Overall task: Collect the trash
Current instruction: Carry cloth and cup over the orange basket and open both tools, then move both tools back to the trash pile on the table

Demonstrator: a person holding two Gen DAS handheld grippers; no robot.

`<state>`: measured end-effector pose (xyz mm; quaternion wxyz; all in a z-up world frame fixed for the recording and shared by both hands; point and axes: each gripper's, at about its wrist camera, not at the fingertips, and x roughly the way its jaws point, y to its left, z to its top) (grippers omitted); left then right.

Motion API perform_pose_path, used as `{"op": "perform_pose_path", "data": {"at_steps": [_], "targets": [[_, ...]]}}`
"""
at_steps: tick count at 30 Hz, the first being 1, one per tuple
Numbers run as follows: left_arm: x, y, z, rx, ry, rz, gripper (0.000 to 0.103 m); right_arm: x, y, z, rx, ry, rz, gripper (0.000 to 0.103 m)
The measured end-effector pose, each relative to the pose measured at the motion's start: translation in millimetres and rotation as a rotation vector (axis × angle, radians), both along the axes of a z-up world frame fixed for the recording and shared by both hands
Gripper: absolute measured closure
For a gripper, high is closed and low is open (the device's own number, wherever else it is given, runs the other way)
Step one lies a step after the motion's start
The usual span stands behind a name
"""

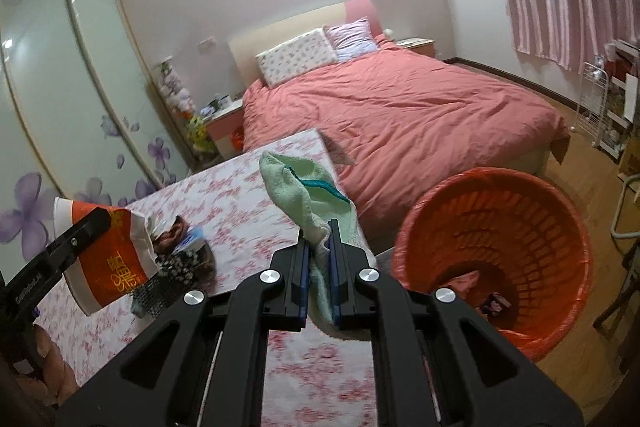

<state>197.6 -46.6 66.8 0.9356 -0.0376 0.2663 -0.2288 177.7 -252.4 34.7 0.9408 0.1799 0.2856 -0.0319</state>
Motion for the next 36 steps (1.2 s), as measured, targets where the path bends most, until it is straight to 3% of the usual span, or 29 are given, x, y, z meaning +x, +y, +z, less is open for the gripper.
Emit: {"op": "perform_pose_path", "data": {"at_steps": [14, 26, 28, 30, 32, 36], "targets": [[3.8, -96.0, -12.0, -0.053, 0.056, -0.187, 0.099, -12.5, -64.9, -18.3, 0.045, 0.004, -0.137, 0.094], [25.5, -213.4, -51.2, -0.028, 0.133, -0.355, 0.098, -7.8, -134.5, -51.6, 0.116, 0.061, -0.258, 0.093], [32.2, -227.0, -60.4, -0.011, 0.151, -0.356, 0.089, -4.0, -144.7, -59.8, 0.135, 0.083, -0.272, 0.089], [38.4, -235.3, -72.0, 0.011, 0.173, -0.351, 0.072, -2.9, -151.5, -65.9, 0.149, 0.099, -0.279, 0.079], [45.3, -239.9, -82.7, 0.027, 0.195, -0.343, 0.067, -2.2, -155.6, -71.9, 0.156, 0.111, -0.285, 0.07], [52.4, -233.6, -96.5, 0.037, 0.23, -0.325, 0.06, -4.1, -156.8, -78.0, 0.159, 0.134, -0.285, 0.067]]}}
